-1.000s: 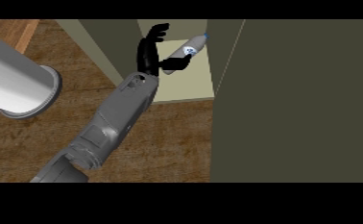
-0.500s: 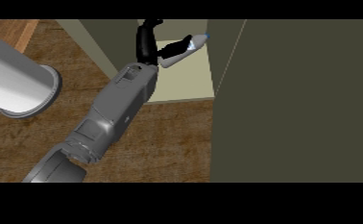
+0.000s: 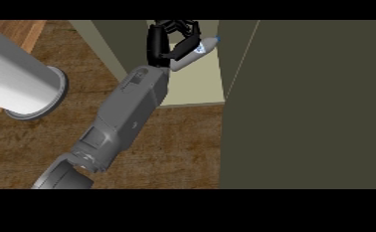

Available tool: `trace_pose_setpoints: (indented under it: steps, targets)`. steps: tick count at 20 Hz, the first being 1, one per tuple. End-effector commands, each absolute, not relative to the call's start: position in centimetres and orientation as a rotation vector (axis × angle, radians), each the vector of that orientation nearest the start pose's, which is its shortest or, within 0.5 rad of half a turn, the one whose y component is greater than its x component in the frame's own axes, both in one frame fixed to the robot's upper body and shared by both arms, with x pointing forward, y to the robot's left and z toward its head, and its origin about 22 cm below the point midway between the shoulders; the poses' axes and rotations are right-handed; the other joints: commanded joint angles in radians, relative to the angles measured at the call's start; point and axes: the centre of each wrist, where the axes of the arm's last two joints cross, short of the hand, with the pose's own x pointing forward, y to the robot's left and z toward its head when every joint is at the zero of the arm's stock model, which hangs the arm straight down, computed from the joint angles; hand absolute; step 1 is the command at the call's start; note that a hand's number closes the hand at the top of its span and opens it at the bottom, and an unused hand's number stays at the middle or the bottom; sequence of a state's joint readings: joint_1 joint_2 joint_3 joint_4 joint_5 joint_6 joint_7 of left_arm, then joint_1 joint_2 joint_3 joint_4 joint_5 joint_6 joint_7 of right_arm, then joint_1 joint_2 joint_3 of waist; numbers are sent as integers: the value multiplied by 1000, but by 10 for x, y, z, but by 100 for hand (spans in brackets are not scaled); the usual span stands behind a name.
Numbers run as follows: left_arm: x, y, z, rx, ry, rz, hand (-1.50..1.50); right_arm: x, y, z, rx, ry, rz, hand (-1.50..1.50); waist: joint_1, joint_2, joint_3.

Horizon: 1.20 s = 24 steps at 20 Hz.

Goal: Pick up the bottled water, place it into the cabinet and close the cabinet

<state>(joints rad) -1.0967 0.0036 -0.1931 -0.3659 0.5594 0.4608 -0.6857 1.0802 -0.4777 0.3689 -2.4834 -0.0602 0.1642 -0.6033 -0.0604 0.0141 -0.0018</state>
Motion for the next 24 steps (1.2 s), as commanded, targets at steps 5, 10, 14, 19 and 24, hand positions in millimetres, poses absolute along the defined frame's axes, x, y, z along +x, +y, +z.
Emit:
trace_pose_setpoints:
  steps: [5, 10, 14, 19, 24]
  targets:
    - [408, 70, 43, -179, -1908, 86, 150, 14, -230, 137, 329, -1938, 275, -150, 6, -14, 0]
    - [375, 61, 26, -473, -1821, 68, -150, 17, -231, 135, 322, -1956, 246, -150, 26, -20, 0]
    - [334, 54, 5, -580, -1771, 69, -150, 13, -222, 141, 299, -1947, 235, -150, 62, -28, -1]
    - [276, 63, -24, -606, -1717, 68, -150, 8, -222, 148, 279, -1939, 220, -150, 85, -36, 0]
    - [228, 105, -37, -514, -1740, 139, -150, 7, -219, 147, 242, -1945, 218, -150, 99, -35, -1]
